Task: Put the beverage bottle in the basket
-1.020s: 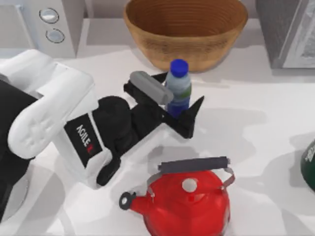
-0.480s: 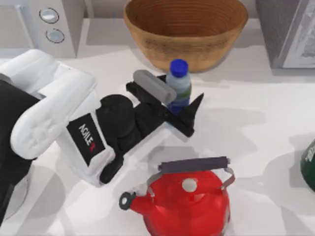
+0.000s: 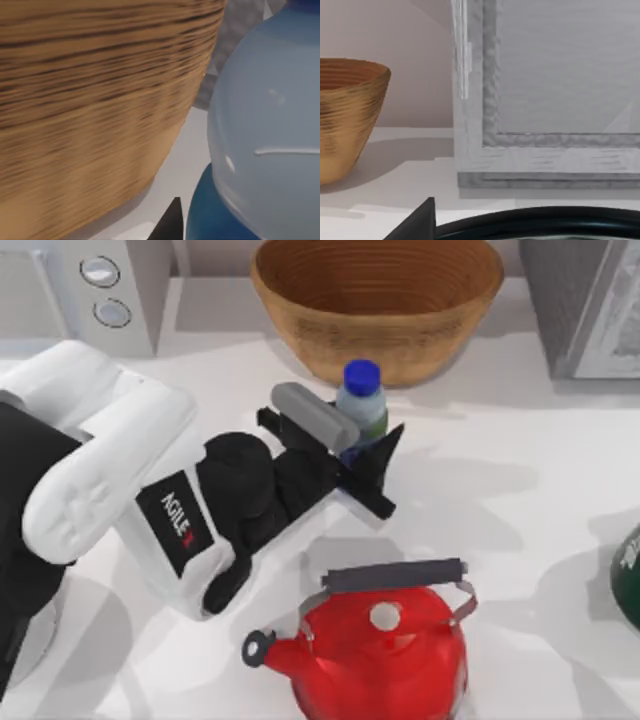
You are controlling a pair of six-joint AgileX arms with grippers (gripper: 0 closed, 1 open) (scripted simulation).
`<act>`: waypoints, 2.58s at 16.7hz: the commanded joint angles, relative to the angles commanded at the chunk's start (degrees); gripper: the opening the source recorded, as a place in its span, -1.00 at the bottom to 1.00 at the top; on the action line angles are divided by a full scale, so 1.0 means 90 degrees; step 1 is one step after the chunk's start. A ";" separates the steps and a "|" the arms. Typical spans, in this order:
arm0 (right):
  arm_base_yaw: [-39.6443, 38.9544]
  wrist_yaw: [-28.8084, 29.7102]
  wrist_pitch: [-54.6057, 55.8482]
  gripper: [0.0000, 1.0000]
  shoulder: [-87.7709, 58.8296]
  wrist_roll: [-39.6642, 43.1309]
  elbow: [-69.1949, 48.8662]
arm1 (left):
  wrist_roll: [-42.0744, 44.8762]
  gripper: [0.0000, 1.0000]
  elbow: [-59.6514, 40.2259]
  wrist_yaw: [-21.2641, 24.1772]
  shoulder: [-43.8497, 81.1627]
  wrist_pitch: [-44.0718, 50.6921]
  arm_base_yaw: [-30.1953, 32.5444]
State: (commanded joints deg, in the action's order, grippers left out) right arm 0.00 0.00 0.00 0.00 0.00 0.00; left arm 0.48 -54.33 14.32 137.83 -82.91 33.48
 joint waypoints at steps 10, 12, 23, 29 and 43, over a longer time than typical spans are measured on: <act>0.0000 0.0000 0.0000 1.00 0.0000 0.0000 0.0000 | 0.0008 -1.00 0.0008 -0.0001 -0.0014 0.0000 -0.0013; 0.0000 0.0000 0.0000 1.00 0.0000 0.0000 0.0000 | 0.0007 -1.00 0.0069 0.0022 -0.0084 -0.0001 0.0015; 0.0000 0.0000 0.0000 1.00 0.0000 0.0000 0.0000 | -0.0119 -1.00 0.2642 0.0634 -0.2852 0.0699 -0.0181; 0.0000 0.0000 0.0000 1.00 0.0000 0.0000 0.0000 | 0.0029 -1.00 0.3649 0.0836 -0.4542 0.0929 -0.0786; 0.0000 0.0000 0.0000 1.00 0.0000 0.0000 0.0000 | 0.0105 -1.00 0.1809 0.0978 -0.3836 0.2170 -0.0797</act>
State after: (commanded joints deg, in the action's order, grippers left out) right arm 0.00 0.00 0.00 0.00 0.00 0.00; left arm 1.42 -38.04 23.12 103.30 -63.38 26.31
